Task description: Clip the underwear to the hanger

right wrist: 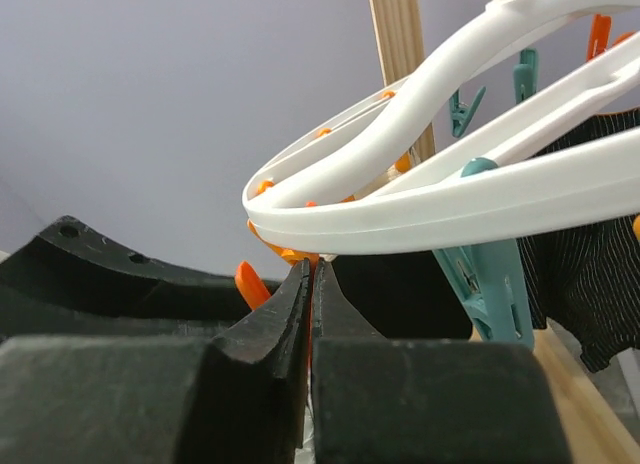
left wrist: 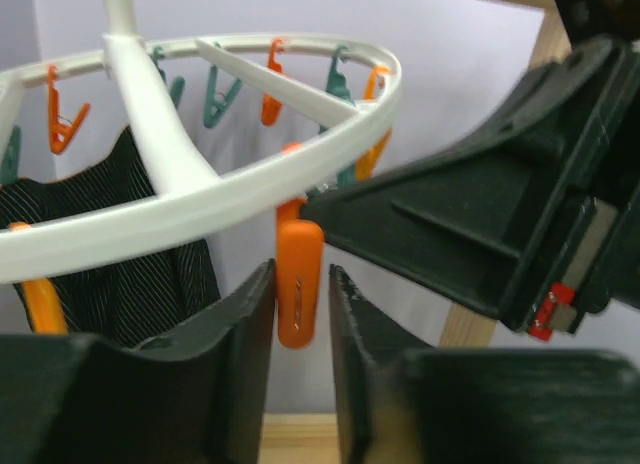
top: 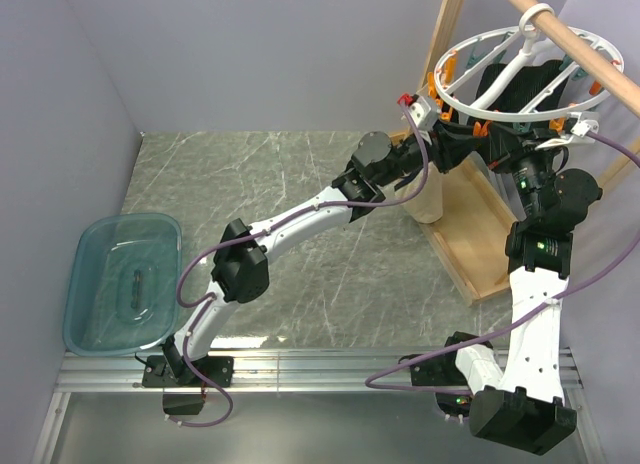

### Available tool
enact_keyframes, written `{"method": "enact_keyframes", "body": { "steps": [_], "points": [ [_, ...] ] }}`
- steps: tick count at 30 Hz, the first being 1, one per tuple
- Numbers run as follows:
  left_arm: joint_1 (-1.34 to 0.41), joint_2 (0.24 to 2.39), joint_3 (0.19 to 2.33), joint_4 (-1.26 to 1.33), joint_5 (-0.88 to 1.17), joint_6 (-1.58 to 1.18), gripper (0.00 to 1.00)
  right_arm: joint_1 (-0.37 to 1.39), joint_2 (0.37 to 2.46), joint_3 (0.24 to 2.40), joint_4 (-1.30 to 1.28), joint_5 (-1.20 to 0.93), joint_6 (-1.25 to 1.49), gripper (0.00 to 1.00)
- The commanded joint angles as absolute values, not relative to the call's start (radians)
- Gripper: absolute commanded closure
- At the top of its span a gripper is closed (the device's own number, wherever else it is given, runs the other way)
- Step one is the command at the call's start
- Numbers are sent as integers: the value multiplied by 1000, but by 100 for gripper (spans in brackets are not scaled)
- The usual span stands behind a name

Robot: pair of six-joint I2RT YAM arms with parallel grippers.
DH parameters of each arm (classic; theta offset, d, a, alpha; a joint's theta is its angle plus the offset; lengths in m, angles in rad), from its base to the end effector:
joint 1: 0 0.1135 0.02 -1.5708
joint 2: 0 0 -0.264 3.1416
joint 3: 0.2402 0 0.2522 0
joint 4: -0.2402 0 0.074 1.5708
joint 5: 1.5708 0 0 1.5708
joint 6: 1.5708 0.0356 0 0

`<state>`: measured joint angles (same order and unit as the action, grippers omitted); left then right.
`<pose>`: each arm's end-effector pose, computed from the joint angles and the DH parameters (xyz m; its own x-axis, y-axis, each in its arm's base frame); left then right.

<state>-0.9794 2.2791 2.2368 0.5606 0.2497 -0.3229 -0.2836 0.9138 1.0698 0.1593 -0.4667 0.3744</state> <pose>0.2900 -0.4476 0.4173 -0.0313 -0.5049 -0.8626 0.9640 0.2128 -0.1595 0.1888 -0.0383 0.4527 0.2183 0.2766 -0.9359 -0.2585 0.9411 0.2178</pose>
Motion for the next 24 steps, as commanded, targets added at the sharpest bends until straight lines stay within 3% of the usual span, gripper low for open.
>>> {"method": "enact_keyframes", "body": {
  "steps": [1,7,24],
  "points": [
    [-1006,2214,2200,554,350,-305,65,-273,913,1081,209,-492,334,100],
    [-1003,2204,2161,543,351,-279,50,-273,913,1081,206,-520,319,100],
    [-1005,2243,2200,607,276,-224,59,-272,891,1072,173,-558,279,100]
  ]
}}
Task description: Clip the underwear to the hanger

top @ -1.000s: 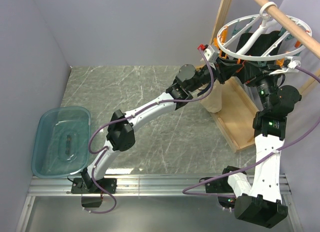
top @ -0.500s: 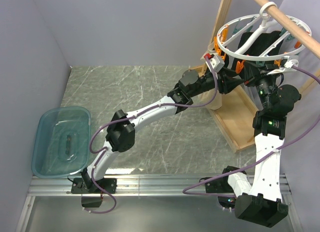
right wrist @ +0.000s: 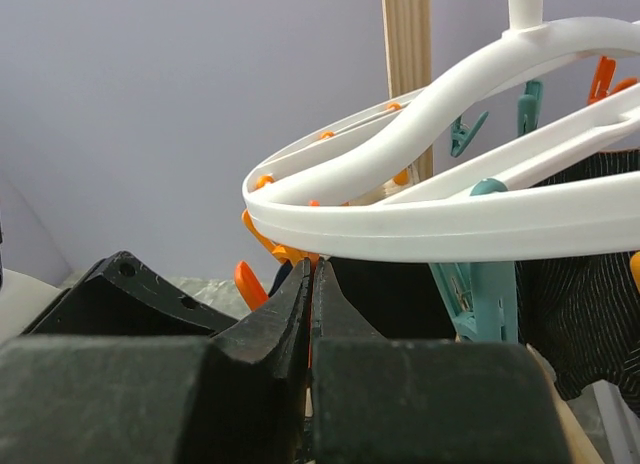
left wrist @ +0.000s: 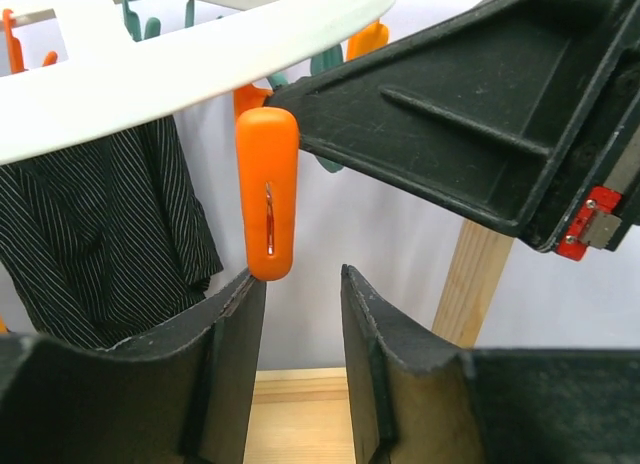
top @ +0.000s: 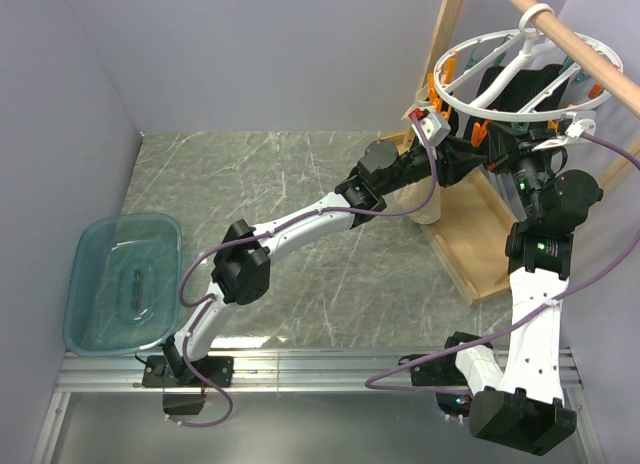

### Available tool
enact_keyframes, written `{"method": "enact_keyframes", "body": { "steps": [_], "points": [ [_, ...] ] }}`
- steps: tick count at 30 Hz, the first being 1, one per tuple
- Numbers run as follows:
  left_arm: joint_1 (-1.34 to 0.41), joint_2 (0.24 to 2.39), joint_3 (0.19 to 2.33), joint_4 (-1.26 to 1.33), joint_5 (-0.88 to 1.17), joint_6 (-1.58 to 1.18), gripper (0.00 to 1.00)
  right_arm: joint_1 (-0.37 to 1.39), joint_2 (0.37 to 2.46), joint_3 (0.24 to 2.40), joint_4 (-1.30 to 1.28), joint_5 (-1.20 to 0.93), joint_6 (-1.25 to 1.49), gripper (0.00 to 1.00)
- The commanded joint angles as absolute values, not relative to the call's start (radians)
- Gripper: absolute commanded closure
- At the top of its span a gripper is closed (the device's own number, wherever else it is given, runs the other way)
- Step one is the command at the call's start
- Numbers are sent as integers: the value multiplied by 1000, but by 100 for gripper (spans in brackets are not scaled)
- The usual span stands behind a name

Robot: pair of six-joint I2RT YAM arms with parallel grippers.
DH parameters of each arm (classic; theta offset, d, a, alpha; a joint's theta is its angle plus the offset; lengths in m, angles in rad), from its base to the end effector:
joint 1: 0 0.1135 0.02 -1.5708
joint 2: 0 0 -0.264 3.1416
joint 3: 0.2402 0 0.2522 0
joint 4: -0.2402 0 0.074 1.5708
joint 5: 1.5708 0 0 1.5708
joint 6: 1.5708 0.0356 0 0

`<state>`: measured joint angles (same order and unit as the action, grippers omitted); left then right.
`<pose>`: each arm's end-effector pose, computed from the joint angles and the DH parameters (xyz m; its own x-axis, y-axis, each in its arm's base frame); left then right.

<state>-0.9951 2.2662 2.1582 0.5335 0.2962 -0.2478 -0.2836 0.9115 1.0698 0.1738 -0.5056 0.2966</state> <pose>0.2839 -0.4566 0.3940 -0.0144 -0.4087 -0.9126 0.9732 0.2037 -0.1066 0.1874 -0.0366 0.4543 0.2424 0.1957 -0.9502 -0.2777 0.9524 0.1253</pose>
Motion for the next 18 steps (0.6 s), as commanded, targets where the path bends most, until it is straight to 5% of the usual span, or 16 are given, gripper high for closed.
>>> {"method": "enact_keyframes", "body": {
  "steps": [1,14,18],
  "points": [
    [-1006,2244,2201,612,276,-222,59,-273,890,1072,172,-560,276,100],
    [-1019,2267,2230,661,235,-163,62,-273,874,1055,150,-591,256,100],
    [-1023,2266,2224,664,238,-160,76,-273,874,1058,144,-598,256,100]
  ]
}}
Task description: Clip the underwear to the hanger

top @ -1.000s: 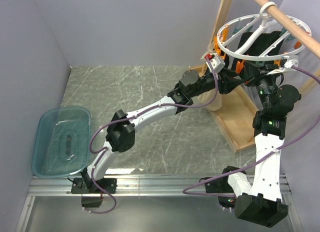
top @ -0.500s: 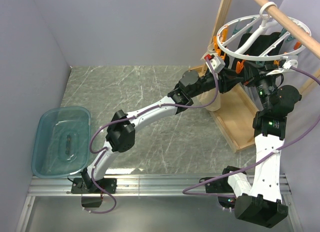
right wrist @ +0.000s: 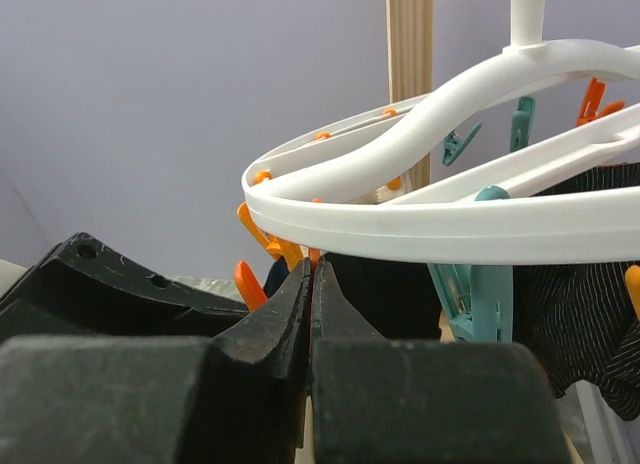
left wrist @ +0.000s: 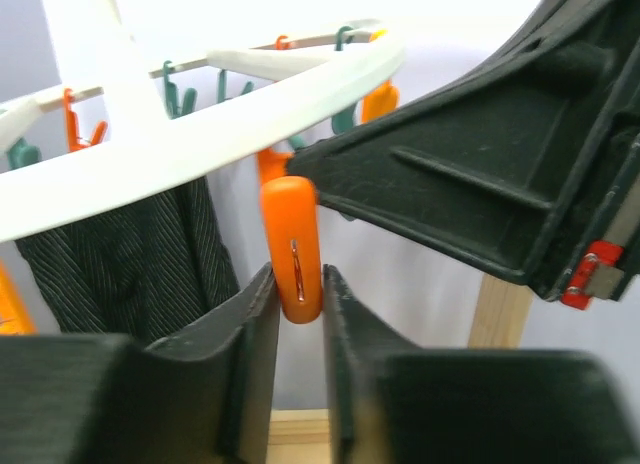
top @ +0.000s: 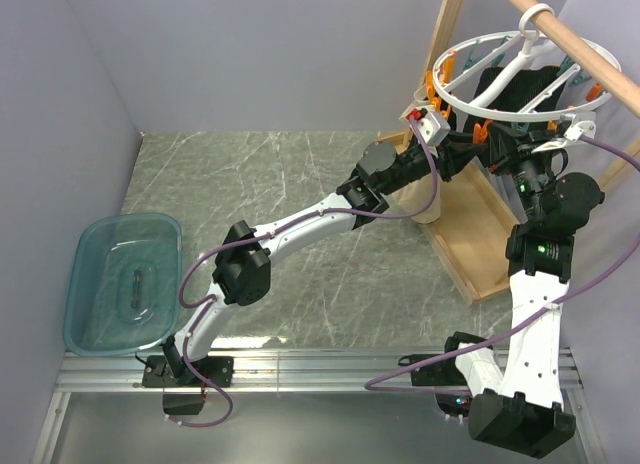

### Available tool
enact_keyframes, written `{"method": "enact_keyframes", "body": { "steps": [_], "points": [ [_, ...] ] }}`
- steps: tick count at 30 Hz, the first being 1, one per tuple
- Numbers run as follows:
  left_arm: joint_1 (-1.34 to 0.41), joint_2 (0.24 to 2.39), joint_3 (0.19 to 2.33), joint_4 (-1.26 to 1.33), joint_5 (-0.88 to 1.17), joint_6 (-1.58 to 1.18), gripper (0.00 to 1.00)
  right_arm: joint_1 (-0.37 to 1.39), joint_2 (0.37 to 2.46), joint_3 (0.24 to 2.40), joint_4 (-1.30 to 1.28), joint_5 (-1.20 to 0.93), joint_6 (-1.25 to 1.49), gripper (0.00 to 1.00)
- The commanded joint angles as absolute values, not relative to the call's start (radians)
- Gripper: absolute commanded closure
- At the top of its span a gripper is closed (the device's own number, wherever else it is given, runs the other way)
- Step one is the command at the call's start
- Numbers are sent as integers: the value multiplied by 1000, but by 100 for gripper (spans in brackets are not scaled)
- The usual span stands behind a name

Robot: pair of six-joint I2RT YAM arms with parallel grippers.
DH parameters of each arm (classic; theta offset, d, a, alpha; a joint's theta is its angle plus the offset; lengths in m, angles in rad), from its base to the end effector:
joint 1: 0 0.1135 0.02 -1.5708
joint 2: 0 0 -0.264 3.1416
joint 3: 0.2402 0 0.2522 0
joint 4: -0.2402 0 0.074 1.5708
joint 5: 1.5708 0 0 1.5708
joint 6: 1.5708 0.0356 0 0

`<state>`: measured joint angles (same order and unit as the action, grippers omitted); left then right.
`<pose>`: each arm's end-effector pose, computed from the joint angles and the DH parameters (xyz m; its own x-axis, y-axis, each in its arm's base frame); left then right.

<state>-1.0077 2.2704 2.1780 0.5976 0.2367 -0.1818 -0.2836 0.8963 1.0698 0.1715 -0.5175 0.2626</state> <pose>0.2783 -0.4564 0.4052 0.0857 -0.4650 -0.8812 0.9629 0.2657 -0.0466 0.1824 -0.0348 0.4566 0.2607 0.1590 -0.9522 -0.2811 0.9561 0.0827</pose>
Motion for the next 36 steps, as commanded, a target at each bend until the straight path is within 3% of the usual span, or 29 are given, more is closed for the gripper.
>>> {"method": "enact_keyframes", "body": {
  "steps": [1,3,5,11,15,23,36],
  "points": [
    [-1025,2266,2221,664,239,-153,81,-273,877,1061,138,-598,256,100],
    [-1026,2267,2217,661,241,-150,93,-273,880,1078,111,-600,249,96],
    [-1028,2266,2206,664,241,-146,100,-273,884,1095,75,-598,241,83],
    [-1028,2264,2198,667,241,-135,100,-308,922,1242,-81,-643,189,55],
    [-1028,2266,2197,670,242,-137,100,-348,922,1273,-142,-728,179,47],
    [-1028,2258,2186,670,256,-133,100,-376,980,1319,-172,-854,251,37],
    [-1029,2255,2178,675,275,-143,100,-376,988,1224,32,-738,374,37]
  ]
}}
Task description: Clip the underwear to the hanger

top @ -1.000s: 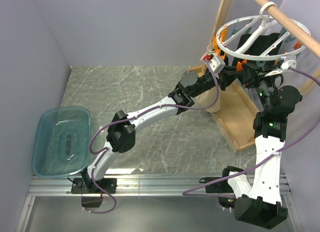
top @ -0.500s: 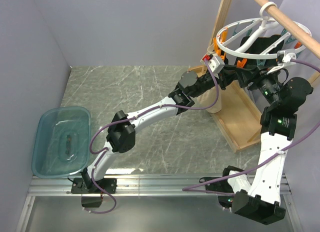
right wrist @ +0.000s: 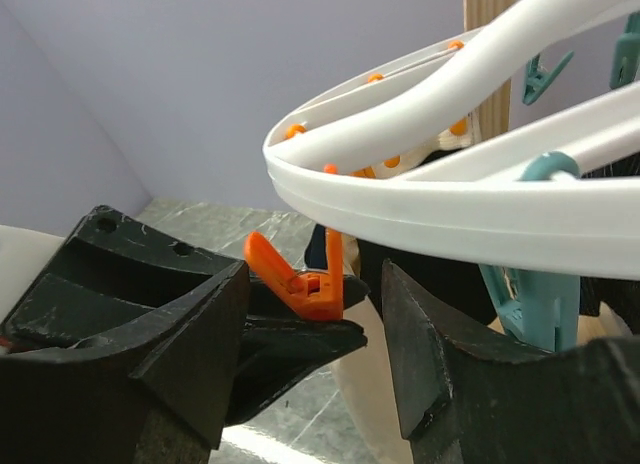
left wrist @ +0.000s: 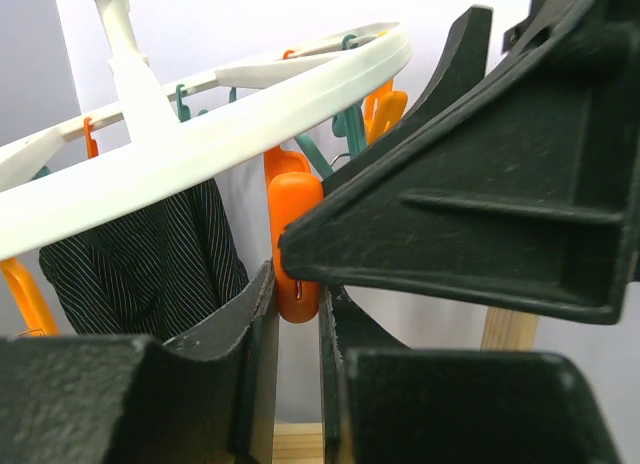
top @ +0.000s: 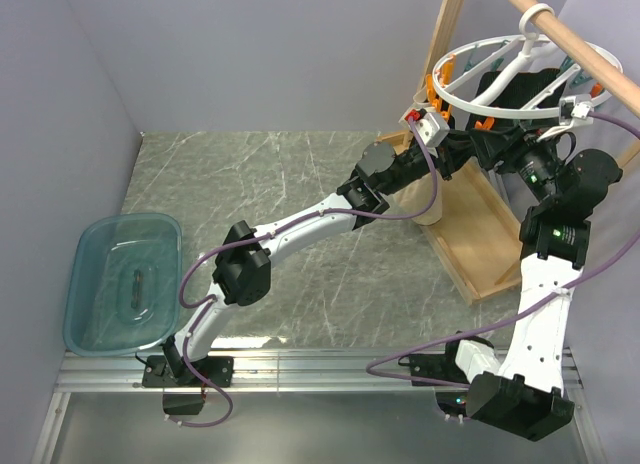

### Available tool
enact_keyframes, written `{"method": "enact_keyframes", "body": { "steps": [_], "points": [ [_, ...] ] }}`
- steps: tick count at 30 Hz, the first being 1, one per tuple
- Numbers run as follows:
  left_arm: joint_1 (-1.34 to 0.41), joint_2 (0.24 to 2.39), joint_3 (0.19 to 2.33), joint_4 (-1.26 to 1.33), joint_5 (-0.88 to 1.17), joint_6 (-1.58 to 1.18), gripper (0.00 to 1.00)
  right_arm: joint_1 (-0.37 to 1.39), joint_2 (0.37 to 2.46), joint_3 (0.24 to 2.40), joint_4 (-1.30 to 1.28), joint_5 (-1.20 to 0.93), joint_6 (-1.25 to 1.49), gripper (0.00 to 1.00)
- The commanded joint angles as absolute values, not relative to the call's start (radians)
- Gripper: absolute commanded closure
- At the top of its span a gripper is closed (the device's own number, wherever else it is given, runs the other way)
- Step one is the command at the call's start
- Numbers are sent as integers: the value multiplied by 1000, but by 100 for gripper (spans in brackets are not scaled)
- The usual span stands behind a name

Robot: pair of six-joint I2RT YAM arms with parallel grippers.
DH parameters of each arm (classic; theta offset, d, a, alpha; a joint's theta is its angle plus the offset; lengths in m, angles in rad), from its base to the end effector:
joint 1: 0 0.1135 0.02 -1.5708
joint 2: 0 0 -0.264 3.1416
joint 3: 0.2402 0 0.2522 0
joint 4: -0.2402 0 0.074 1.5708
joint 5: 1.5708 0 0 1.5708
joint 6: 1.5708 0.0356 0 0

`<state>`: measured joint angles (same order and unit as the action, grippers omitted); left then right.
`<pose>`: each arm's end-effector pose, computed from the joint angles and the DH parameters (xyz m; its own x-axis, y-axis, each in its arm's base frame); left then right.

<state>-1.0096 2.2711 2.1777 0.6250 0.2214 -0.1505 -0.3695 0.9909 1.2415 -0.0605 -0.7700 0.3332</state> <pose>0.2772 -0.4557 0.4074 0.1278 -0.4781 -0.8689 0.9567 0.2905 -0.0192 0.1913 -0.0475 0.4720 0.0428 0.2352 -0.9710 -0.4150 0.8883 0.1969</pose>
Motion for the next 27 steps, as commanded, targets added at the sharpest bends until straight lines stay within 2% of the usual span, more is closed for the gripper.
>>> {"method": "enact_keyframes", "body": {
  "steps": [1,15,20,22,23,25,26,27],
  "points": [
    [-1029,2255,2178,675,275,-143,100,-374,988,1221,43,-739,380,38],
    [-1032,2252,2172,672,291,-144,100,-342,1005,1203,138,-706,417,44],
    [-1034,2249,2171,669,295,-143,100,-337,1005,1206,123,-704,397,60],
    [-1034,2247,2169,666,293,-144,96,-333,1005,1207,117,-701,388,65],
    [-1034,2243,2166,664,291,-146,90,-334,1002,1207,112,-701,381,71],
    [-1034,2237,2158,660,291,-144,80,-336,1003,1207,109,-704,368,75],
    [-1034,2227,2148,658,293,-144,70,-334,1000,1210,104,-703,364,77],
    [-1032,2223,2140,652,293,-143,66,-333,1000,1210,101,-704,359,81]
  ]
}}
